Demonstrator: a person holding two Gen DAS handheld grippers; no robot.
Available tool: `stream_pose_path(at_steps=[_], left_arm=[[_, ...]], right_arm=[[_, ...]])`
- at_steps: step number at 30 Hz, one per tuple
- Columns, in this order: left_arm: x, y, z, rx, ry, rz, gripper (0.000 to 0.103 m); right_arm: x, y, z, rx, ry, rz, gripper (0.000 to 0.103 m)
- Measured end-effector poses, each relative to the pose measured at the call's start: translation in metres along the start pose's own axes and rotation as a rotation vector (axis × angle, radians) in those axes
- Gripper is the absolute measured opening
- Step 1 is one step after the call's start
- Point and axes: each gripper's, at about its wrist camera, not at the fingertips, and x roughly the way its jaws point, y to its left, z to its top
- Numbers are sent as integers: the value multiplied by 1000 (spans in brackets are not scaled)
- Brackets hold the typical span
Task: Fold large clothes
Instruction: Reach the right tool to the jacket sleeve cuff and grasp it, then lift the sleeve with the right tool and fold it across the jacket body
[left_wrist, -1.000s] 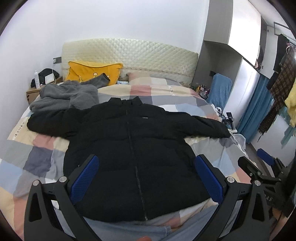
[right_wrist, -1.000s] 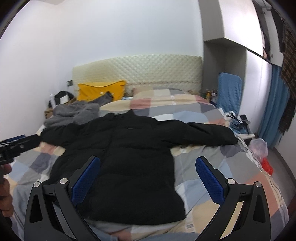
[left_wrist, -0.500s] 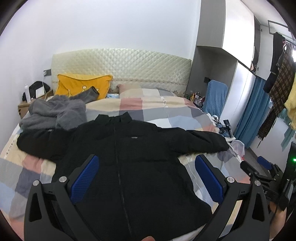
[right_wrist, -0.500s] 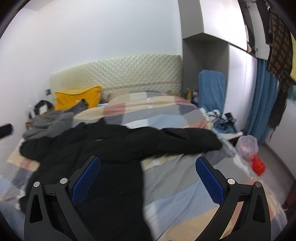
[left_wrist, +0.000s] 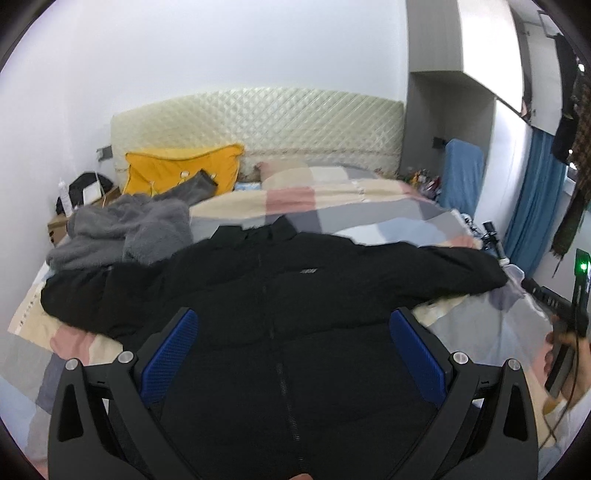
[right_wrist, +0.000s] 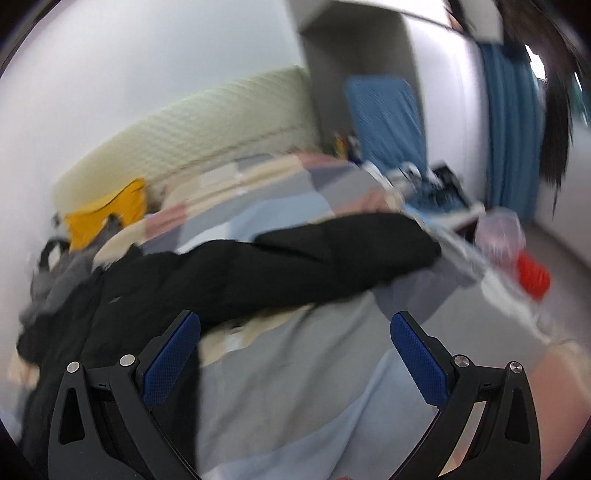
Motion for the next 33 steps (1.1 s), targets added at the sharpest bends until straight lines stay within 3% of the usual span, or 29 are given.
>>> stream_pose_path(at_steps=[6,14,19,22,24,26,30,33], left_arm=[[49,29,-28,-108,86,16,103],[96,39,-43,-104,173,53,103],[105,50,-48,-129,186,77,103],[110,56,-52,-126,189,101,103],[115,58,-53,-115,195,122,103],[118,60,-52,-113,204,132,103],[113,70,-51,-114,192,145,103],[111,78,-54,-88,174,184,103]], right_arm=[[72,-76,11,162,57,-18,103],[156,-148,15,457,88,14,94],[179,-155,29,533,-2,10,92],[200,-154,44,526,16,-1,67],[207,-152,50,512,39,-22,30],[200,-147,60,474,16,-60,11],[176,-145,81,432,-28,-134,5],[151,-144,97,440,-73,-134,3]])
